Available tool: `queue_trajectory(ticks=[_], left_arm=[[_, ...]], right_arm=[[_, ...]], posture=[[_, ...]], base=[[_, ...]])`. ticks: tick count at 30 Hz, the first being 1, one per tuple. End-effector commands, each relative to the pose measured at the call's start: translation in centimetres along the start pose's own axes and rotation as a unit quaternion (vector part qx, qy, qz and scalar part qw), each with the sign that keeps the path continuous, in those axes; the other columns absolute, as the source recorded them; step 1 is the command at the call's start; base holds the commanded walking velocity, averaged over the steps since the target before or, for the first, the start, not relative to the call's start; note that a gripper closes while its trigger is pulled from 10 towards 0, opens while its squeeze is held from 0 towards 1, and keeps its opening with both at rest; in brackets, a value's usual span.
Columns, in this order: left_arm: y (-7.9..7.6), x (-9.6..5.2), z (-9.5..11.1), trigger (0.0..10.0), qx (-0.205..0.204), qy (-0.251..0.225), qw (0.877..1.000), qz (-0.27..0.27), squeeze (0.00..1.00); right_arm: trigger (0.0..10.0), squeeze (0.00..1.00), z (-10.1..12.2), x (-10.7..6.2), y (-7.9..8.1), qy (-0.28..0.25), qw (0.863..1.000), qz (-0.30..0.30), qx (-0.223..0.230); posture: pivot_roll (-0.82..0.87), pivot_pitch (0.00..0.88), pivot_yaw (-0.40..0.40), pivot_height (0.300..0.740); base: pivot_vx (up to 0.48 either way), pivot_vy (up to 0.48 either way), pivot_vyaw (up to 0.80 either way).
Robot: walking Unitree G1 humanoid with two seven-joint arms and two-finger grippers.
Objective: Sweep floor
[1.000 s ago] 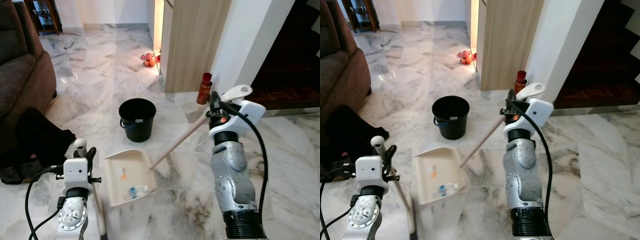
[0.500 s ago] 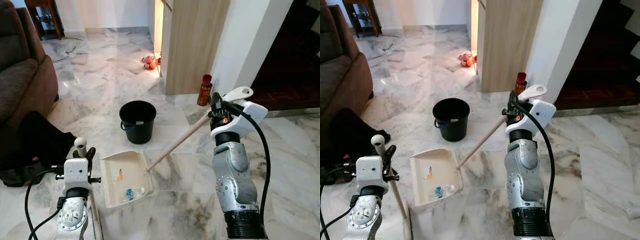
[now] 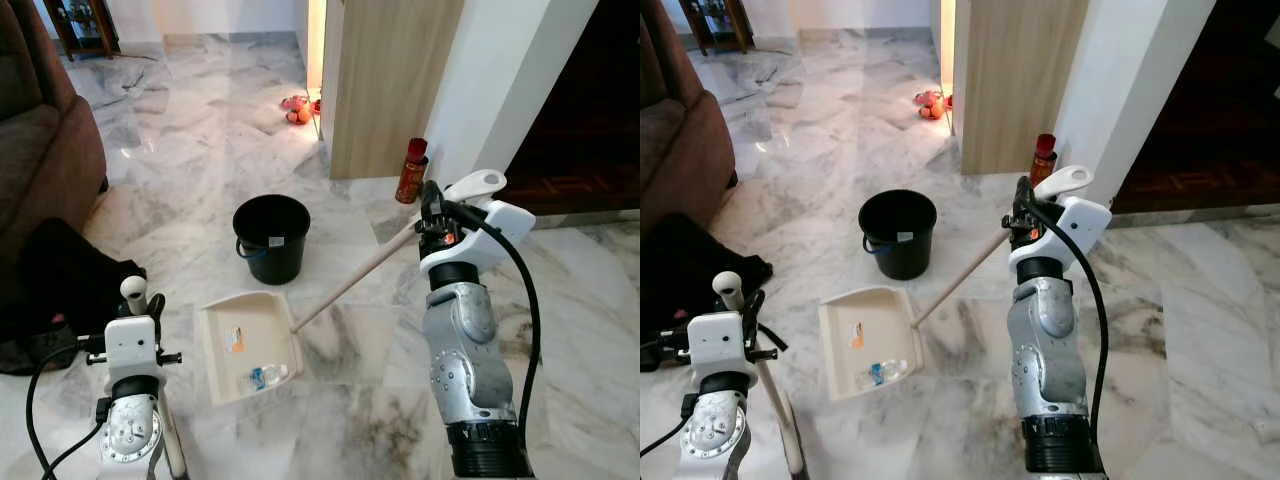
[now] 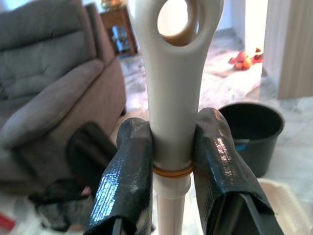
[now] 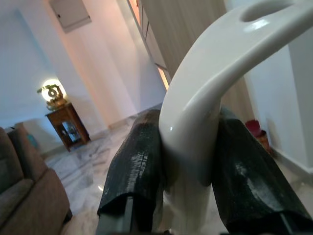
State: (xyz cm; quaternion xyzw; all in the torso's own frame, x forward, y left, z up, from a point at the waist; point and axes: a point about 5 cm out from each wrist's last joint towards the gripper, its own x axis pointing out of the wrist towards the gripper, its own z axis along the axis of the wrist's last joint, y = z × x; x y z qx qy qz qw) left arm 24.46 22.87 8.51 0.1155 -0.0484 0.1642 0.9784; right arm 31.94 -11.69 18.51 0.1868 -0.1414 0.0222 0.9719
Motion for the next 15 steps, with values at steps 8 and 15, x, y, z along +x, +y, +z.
queue_trajectory(ticks=[8,15], left_arm=[[-0.40,0.21,0.81,10.0,0.003,-0.024,1.000,-0.002,0.00],[-0.46,0.23,0.77,10.0,0.003,-0.025,1.000,-0.003,0.00]], right_arm=[[10.0,0.00,2.38,0.50,0.87,-0.056,0.998,0.024,0.009],[10.0,0.00,2.16,0.43,0.86,-0.050,0.998,0.022,0.016]], posture=[[0.11,0.032,-0.021,0.740],[0.12,0.028,-0.023,0.740]], base=[[0.292,0.000,0.48],[0.294,0.000,0.00]])
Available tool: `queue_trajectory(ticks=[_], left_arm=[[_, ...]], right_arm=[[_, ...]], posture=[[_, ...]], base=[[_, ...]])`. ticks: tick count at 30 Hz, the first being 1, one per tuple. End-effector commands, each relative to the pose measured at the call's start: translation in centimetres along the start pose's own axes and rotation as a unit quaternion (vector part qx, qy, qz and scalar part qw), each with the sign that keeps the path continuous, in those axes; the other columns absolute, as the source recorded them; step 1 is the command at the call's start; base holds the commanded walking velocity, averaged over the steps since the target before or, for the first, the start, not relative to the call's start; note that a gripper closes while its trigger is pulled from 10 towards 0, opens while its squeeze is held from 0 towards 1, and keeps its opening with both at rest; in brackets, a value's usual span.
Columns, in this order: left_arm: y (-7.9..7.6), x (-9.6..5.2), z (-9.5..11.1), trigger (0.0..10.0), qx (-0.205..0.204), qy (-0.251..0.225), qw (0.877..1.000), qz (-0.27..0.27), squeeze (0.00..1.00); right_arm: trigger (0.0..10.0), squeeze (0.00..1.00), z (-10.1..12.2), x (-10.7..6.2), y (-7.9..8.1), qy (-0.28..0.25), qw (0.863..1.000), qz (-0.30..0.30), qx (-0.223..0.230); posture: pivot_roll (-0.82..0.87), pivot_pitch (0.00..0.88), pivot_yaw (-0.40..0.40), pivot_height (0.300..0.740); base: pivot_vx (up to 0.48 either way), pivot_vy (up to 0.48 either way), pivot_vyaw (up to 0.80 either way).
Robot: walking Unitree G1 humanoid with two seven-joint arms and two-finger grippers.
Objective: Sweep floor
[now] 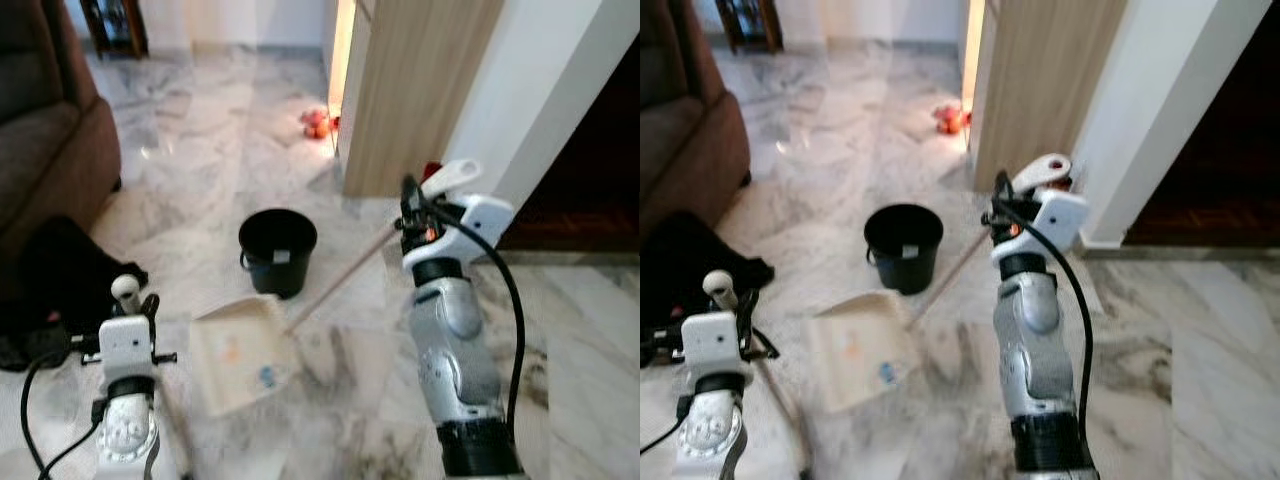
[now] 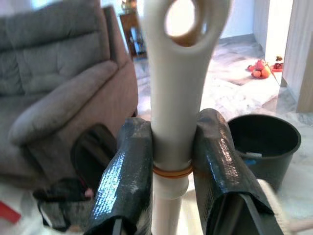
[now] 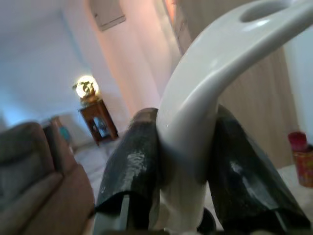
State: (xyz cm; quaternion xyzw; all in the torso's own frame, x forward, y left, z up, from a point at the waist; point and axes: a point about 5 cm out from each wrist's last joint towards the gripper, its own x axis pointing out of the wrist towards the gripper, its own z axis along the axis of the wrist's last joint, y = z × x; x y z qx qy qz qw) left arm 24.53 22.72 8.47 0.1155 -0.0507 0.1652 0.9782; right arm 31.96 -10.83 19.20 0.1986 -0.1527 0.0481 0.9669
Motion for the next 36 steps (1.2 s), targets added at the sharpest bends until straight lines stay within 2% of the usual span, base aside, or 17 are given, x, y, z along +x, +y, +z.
queue_trajectory(ticks=[1,20,36], left_arm=[[-0.29,0.22,0.77,10.0,0.003,-0.022,1.000,-0.004,0.00],[-0.38,0.23,0.77,10.0,0.003,-0.024,1.000,-0.009,0.00],[0.58,-0.26,0.48,10.0,0.012,-0.023,1.000,0.007,0.00]], right_arm=[[10.0,0.00,1.81,0.24,-0.15,-0.042,0.999,-0.004,0.000],[10.0,0.00,1.49,0.27,-0.18,-0.032,0.999,-0.009,0.018],[10.0,0.00,1.51,0.33,0.17,-0.030,0.999,0.001,0.022]], posture=[[0.12,0.026,-0.023,0.740],[0.12,0.001,-0.019,0.740],[0.12,0.000,-0.024,0.740]], base=[[0.292,0.000,0.00],[0.292,0.000,0.00],[0.291,0.000,0.00]])
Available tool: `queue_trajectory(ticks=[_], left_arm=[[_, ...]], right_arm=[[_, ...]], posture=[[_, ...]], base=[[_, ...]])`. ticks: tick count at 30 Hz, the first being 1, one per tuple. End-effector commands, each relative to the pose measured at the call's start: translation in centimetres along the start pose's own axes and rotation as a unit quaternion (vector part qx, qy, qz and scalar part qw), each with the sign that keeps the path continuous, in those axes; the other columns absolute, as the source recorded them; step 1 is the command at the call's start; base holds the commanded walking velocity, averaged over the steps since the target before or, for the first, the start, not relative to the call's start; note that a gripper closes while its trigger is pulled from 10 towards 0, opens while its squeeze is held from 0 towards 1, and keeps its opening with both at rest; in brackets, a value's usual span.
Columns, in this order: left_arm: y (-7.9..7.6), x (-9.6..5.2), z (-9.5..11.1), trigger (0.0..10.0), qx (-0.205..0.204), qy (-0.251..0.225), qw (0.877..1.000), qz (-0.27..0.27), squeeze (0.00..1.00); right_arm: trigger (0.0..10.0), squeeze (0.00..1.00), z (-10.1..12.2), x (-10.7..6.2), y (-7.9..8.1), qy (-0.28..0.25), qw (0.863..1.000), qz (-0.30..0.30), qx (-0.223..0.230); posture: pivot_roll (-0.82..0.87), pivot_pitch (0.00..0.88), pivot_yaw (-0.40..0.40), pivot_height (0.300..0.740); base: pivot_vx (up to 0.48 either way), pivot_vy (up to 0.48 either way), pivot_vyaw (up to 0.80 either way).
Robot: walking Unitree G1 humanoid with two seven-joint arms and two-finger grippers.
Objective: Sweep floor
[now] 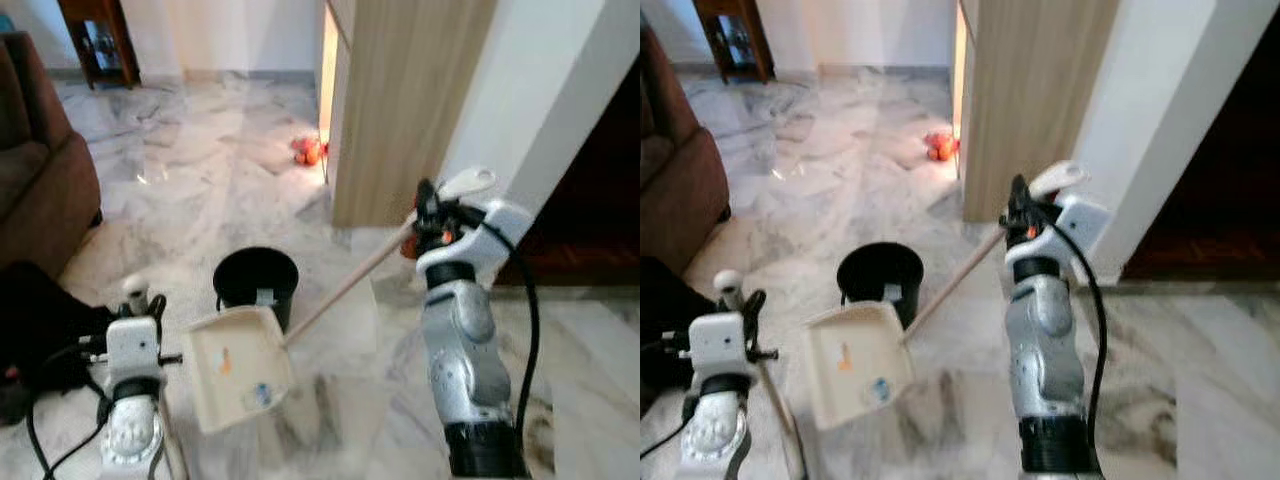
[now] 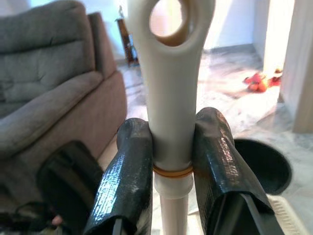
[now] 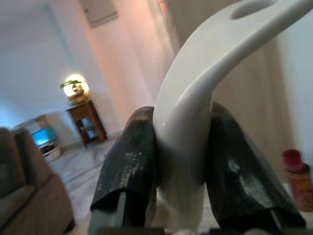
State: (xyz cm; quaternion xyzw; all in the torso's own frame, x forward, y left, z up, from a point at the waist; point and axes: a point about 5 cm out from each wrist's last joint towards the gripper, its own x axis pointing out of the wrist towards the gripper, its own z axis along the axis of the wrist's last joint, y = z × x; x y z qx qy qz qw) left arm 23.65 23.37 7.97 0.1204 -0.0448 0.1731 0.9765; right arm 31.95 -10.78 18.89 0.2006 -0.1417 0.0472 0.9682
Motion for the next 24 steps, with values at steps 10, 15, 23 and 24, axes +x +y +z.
queue_trajectory(ticks=[10,15,23,24], left_arm=[[-0.49,0.43,1.22,10.0,-0.001,-0.031,1.000,0.001,0.00],[-0.49,0.43,1.27,10.0,-0.002,-0.032,0.999,0.003,0.00],[-0.43,0.47,1.38,10.0,-0.002,-0.035,0.999,0.003,0.00],[-0.42,0.50,1.41,10.0,-0.002,-0.035,0.999,0.003,0.00]], right_arm=[[10.0,0.00,1.71,0.44,0.12,-0.037,0.999,0.002,0.019],[10.0,0.00,1.76,0.50,0.15,-0.038,0.999,0.005,0.014],[10.0,0.00,1.71,0.41,0.20,-0.038,0.999,0.003,0.016],[10.0,0.00,1.69,0.40,0.22,-0.038,0.999,0.003,0.016]], posture=[[0.12,0.008,-0.027,0.740],[0.13,0.014,-0.027,0.740],[0.13,0.018,-0.025,0.740],[0.13,0.019,-0.024,0.740]], base=[[0.292,0.000,0.00],[0.286,0.000,0.33],[0.283,0.000,0.77],[0.281,0.000,0.69]])
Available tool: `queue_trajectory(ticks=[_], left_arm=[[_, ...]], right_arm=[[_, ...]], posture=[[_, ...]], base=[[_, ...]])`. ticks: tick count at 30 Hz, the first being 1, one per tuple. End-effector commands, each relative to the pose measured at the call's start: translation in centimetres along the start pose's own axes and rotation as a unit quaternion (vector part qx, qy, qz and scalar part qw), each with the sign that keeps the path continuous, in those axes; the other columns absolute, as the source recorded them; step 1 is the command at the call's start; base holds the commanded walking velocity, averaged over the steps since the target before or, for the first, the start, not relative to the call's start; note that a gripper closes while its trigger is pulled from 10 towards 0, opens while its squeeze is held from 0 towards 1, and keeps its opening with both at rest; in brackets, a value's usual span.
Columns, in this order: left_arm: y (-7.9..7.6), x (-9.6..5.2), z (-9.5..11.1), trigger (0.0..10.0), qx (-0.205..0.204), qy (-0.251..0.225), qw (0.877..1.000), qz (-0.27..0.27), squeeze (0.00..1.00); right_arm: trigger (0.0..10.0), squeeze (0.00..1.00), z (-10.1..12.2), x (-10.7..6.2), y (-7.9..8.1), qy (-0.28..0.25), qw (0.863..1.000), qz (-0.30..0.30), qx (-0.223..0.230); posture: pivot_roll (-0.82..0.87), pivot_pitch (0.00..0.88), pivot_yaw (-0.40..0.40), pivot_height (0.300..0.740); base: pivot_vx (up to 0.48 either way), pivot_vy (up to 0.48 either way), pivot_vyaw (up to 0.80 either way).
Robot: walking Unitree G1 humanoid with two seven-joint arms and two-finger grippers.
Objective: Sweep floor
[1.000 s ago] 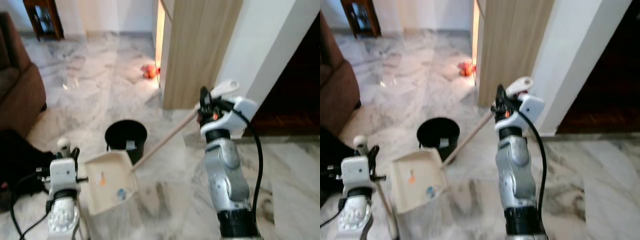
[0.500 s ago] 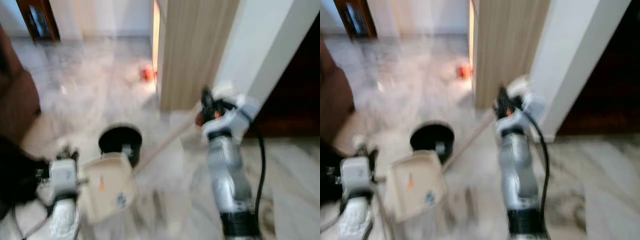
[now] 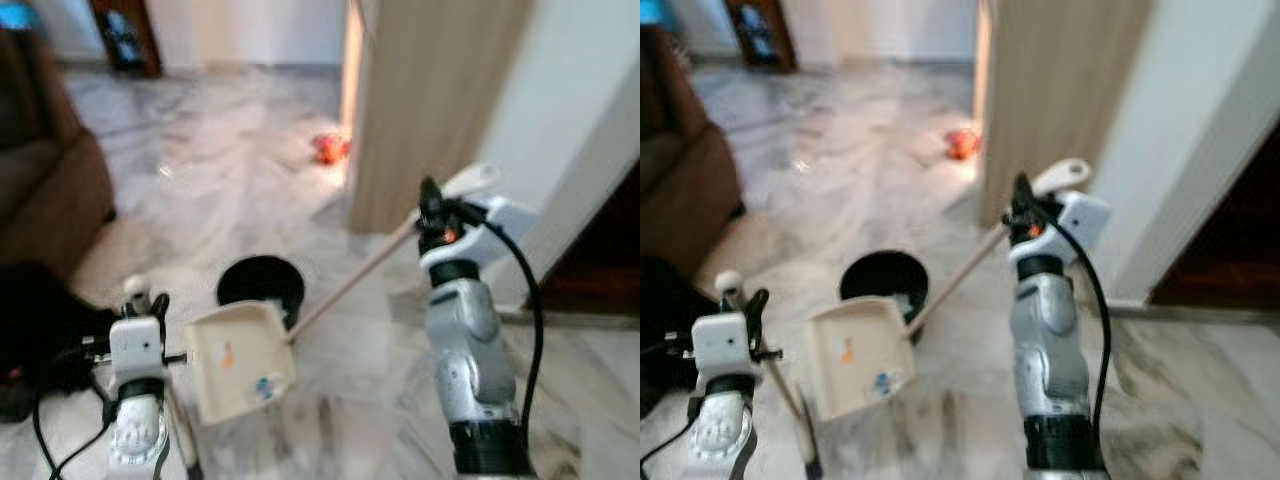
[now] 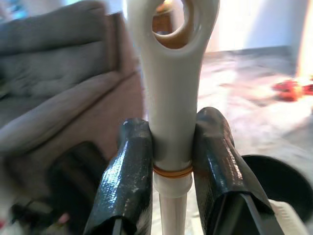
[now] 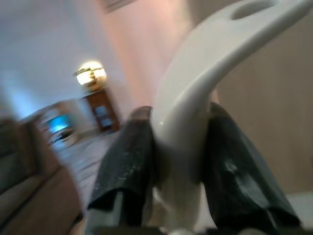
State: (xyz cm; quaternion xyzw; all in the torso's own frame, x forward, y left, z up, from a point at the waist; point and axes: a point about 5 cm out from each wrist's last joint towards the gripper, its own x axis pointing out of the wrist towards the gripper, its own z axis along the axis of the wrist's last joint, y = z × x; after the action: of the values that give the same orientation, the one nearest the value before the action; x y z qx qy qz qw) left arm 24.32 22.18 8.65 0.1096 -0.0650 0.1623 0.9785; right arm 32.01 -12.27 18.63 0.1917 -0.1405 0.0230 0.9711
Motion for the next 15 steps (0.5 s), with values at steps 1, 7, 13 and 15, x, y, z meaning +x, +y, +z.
queue_trajectory(ticks=[1,7,13,15], left_arm=[[0.74,0.21,0.52,10.0,0.013,-0.017,1.000,0.011,0.00],[0.71,0.25,0.57,10.0,0.014,-0.018,1.000,0.010,0.00],[0.77,0.31,0.62,10.0,0.015,-0.019,1.000,0.010,0.00],[0.77,0.31,0.62,10.0,0.015,-0.019,1.000,0.011,0.00]], right_arm=[[10.0,0.00,1.36,0.40,1.68,-0.034,0.999,0.025,0.031],[10.0,0.00,1.28,0.37,1.63,-0.032,0.999,0.023,0.035],[10.0,0.00,1.25,0.42,1.64,-0.031,0.999,0.023,0.036],[10.0,0.00,1.25,0.42,1.64,-0.031,0.999,0.023,0.036]], posture=[[0.13,0.020,-0.024,0.740],[0.13,0.022,-0.024,0.740],[0.13,0.022,-0.023,0.740],[0.13,0.022,-0.023,0.740]], base=[[0.281,0.000,0.51],[0.282,0.000,0.17],[0.282,0.000,0.00],[0.281,0.000,0.00]])
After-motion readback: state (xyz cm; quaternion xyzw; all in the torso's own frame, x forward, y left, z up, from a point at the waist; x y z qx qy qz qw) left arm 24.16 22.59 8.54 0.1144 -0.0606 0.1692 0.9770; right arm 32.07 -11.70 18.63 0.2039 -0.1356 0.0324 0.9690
